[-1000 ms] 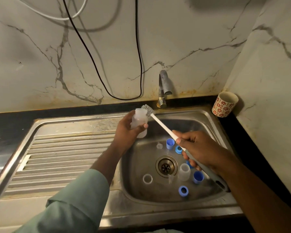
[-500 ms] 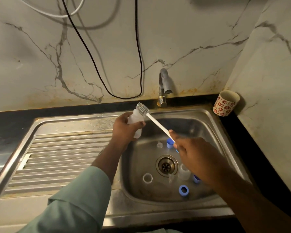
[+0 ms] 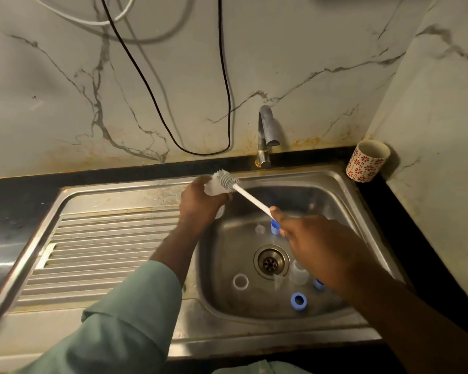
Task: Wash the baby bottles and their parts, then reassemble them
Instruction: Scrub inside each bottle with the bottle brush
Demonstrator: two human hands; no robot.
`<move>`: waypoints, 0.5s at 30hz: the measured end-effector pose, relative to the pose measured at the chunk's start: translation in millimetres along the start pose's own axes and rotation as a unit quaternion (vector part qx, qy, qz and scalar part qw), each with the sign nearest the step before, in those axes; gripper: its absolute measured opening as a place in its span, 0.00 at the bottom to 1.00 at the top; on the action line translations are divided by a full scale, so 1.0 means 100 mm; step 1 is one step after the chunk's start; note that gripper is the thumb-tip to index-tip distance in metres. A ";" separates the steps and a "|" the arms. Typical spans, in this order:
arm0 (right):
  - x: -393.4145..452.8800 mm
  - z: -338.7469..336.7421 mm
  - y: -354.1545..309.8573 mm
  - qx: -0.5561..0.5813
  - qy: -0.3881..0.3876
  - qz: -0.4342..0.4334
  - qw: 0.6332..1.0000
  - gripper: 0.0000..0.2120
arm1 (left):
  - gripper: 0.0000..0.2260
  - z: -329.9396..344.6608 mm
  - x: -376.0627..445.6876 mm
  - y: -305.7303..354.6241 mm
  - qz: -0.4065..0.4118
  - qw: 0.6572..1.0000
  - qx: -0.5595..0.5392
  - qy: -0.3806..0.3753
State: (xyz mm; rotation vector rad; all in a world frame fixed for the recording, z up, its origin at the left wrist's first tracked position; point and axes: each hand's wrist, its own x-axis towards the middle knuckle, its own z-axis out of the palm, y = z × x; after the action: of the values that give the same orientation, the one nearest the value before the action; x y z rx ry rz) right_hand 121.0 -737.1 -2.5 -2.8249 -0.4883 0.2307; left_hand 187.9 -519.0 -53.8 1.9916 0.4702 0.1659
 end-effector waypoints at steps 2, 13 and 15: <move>0.03 -0.01 -0.04 0.036 0.009 0.003 0.999 0.23 | 0.27 0.03 -0.03 0.04 -0.066 0.988 -0.128 -0.055; -0.05 0.20 -0.18 0.239 0.056 0.008 0.969 0.13 | 0.13 0.20 -0.16 0.05 -0.152 0.842 -0.516 0.026; -0.09 0.23 -0.17 0.235 0.047 0.014 0.971 0.13 | 0.17 0.19 -0.13 0.06 -0.164 0.836 -0.522 0.037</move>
State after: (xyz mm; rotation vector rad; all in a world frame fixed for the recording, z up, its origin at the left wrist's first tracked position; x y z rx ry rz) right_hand 102.6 -719.6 -18.6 -2.3668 -0.3201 0.1873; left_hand 183.6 -541.8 -55.8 0.8132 0.5917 0.2215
